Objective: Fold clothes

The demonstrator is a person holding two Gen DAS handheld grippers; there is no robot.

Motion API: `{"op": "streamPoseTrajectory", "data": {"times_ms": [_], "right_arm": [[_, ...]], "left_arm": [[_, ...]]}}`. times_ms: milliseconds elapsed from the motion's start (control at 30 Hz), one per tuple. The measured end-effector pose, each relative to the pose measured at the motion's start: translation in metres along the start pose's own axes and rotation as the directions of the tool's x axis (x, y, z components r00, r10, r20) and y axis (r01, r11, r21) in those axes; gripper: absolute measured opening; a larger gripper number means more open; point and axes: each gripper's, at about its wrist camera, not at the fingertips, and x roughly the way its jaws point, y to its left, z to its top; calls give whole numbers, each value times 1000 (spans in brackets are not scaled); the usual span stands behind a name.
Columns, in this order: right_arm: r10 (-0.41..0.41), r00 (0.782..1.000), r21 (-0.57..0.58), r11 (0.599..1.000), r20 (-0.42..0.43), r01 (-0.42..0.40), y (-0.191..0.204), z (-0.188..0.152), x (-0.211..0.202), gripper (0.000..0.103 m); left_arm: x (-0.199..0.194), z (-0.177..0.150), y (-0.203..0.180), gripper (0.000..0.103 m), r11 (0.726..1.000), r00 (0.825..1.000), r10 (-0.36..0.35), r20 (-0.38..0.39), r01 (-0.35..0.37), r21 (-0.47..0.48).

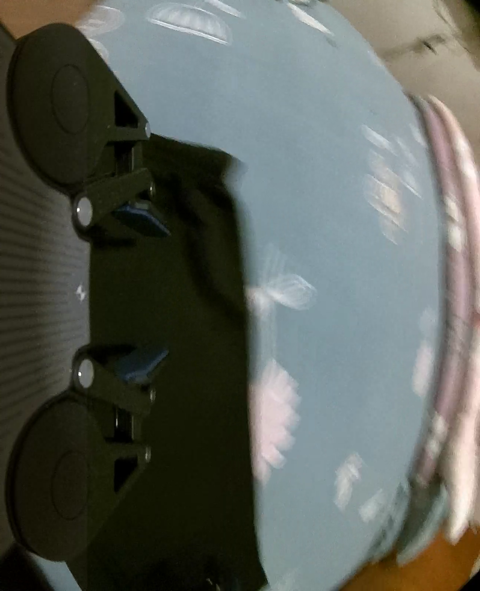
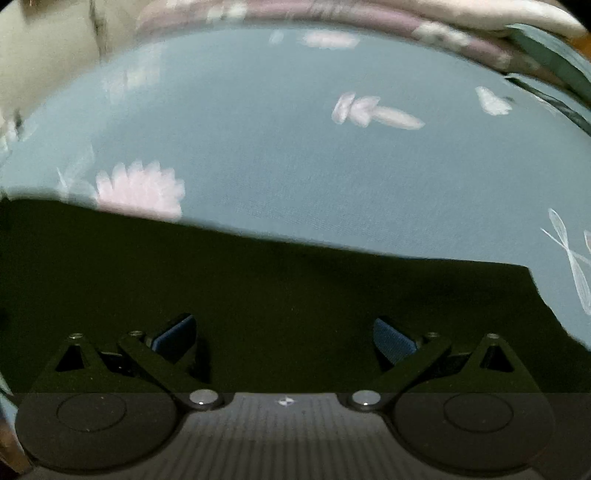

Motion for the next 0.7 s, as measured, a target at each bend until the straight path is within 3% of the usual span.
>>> {"op": "streamPoseTrajectory", "data": {"times_ms": [133, 200, 367, 500, 633, 700], "right_arm": [[-123, 990, 71, 990, 67, 118, -28, -8, -18, 103], [-182, 980, 102, 979, 79, 174, -45, -11, -21, 103], [-208, 973, 191, 964, 97, 187, -81, -7, -12, 103], [-191, 979, 268, 949, 71, 165, -102, -8, 11, 103], [-217, 974, 244, 950, 70, 195, -99, -5, 15, 103], [-176, 981, 265, 953, 87, 147, -100, -6, -2, 103]], "left_arm": [[11, 28, -41, 73, 986, 999, -34, 34, 28, 164], [24, 33, -55, 73, 979, 998, -63, 18, 58, 195], [55, 30, -66, 73, 982, 995, -88, -55, 96, 162], [70, 29, -61, 73, 993, 992, -15, -127, 30, 118], [75, 32, -53, 74, 999, 989, -20, -149, 28, 46], [70, 40, -60, 74, 997, 991, -16, -131, 26, 76]]}}
